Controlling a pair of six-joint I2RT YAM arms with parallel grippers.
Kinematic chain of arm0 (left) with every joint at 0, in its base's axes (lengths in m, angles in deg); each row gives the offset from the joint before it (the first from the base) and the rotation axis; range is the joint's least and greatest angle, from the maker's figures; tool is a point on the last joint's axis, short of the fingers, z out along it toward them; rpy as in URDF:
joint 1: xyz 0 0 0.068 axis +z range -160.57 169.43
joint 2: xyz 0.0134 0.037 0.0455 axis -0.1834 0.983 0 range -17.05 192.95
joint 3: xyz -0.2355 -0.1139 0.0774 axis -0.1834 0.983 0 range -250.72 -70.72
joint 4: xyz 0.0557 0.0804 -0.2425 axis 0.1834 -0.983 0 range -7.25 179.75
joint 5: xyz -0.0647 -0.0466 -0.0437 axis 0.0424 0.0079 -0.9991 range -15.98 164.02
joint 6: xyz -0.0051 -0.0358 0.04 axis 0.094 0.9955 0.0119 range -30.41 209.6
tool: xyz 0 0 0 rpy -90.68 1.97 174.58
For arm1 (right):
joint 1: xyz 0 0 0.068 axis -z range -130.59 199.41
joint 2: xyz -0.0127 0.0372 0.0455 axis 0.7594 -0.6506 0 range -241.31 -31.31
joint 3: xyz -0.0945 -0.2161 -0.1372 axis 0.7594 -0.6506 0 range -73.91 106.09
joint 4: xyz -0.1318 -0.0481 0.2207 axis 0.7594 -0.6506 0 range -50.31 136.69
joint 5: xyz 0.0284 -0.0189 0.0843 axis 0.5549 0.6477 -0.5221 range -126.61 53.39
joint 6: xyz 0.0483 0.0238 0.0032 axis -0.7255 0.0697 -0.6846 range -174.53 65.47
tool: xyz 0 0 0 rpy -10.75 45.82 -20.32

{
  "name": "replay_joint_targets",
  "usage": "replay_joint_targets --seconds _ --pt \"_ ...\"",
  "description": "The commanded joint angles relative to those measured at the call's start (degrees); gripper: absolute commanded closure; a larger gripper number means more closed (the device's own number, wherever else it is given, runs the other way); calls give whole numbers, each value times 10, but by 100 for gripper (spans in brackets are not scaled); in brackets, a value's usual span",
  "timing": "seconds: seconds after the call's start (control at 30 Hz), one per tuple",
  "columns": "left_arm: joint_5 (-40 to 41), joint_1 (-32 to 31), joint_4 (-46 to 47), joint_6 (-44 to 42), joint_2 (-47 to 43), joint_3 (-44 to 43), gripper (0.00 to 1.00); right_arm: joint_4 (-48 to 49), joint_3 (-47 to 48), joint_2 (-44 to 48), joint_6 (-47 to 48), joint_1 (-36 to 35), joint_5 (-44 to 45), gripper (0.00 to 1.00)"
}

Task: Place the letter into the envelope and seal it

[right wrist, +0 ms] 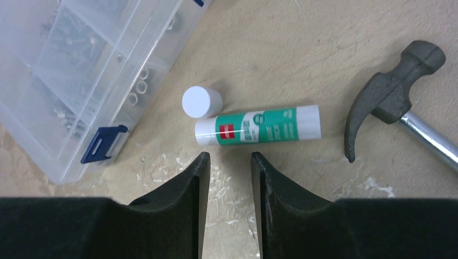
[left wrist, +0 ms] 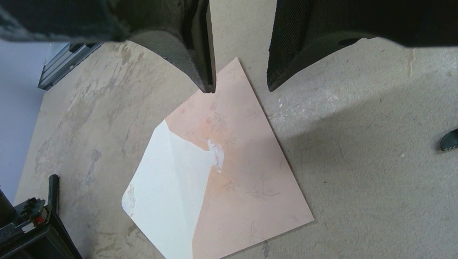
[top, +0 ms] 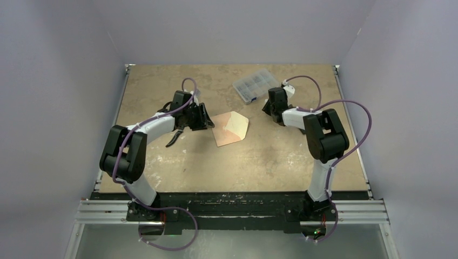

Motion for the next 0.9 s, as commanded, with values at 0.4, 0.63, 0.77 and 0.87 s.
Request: replay_joint_targets --seconds 0.4,0.63,0.77,0.87 --pt "1 -2 2 -11 -3 -8 61 -44 17 -13 31 4 31 62" --pt "3 -2 1 -11 -4 -8 61 -41 -1 31 36 1 -23 61" --pt "4 -2 2 -11 -4 -8 61 -44 -11 52 36 -2 -54 61" --pt "4 -1 2 -11 -3 -7 61 -44 -22 74 35 -3 -94 61"
